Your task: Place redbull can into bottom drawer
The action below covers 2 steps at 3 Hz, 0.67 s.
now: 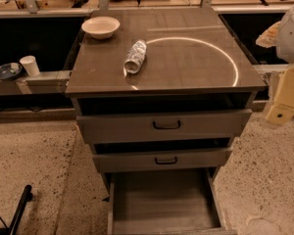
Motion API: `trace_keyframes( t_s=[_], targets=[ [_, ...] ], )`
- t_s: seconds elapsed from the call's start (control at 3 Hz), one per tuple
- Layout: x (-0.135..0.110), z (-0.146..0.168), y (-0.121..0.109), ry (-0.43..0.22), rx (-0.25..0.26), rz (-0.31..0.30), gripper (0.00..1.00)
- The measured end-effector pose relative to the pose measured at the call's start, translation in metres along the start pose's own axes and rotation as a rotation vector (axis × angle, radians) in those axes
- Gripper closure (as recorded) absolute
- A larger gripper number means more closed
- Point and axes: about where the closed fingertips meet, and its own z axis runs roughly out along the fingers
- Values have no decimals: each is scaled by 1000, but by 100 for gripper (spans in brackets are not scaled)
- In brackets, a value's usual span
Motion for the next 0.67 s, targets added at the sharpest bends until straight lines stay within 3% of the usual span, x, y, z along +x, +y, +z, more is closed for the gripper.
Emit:
trace_keyframes(
  t_s=[0.33, 0.67],
  targets=[
    [0, 0, 0, 0, 2, 1, 0],
    [-29, 35, 8, 15, -49, -114, 0]
  ],
)
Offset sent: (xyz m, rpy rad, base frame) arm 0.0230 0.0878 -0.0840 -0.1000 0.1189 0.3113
